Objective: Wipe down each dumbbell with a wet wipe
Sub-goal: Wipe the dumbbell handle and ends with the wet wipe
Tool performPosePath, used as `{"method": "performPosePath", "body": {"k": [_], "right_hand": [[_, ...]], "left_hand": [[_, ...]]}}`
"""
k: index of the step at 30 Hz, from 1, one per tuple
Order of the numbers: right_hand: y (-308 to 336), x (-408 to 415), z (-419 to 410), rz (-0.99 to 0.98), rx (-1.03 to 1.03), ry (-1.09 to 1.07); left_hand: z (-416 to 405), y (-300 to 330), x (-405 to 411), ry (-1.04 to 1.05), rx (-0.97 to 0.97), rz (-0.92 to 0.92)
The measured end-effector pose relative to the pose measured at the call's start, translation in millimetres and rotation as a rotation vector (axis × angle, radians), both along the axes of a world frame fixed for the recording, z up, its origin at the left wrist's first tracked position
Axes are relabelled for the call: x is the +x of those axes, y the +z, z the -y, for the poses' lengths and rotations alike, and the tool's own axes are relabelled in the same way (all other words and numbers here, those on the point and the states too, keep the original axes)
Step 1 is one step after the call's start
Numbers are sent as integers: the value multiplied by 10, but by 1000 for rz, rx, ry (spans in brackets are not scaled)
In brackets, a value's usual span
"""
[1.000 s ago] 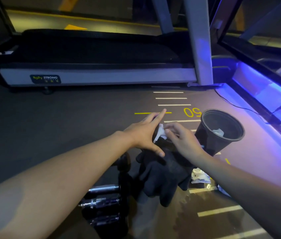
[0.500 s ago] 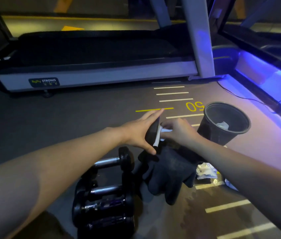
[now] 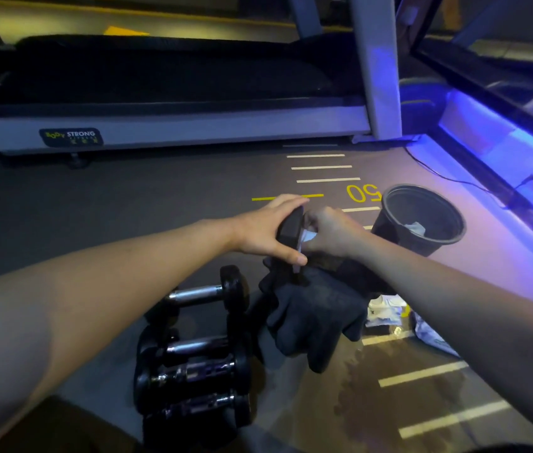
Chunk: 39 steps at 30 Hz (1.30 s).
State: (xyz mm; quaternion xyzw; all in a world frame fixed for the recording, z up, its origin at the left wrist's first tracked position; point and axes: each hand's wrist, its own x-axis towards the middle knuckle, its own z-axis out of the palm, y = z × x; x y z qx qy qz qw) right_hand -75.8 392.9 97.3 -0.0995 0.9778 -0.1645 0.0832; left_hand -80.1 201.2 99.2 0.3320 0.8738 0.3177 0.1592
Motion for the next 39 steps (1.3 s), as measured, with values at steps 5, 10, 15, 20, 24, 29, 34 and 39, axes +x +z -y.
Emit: {"method": "performPosePath", "body": {"k": [5, 10, 15, 20, 24, 29, 34, 39], "right_hand": [[73, -77, 78, 59, 80, 17], [-62, -56, 74, -21, 141, 24], [-271, 109, 111, -240, 272, -28], [-272, 140, 150, -255, 288, -48], [-204, 43, 103, -77, 162, -21], [-78, 63, -40, 91, 38, 3], [48, 8, -144, 148, -122, 56], [118, 16, -161, 303, -490, -34]], "left_hand": [[-5, -63, -91, -4, 25, -24], [1, -113, -137, -4, 58, -16], [-7, -127, -119, 3, 99, -13], [-2, -135, -110, -7, 104, -4], [3, -119, -120, -11, 94, 13], [12, -106, -119, -18, 76, 14], [33, -110, -117, -23, 63, 16], [21, -116, -116, -26, 62, 3]]}}
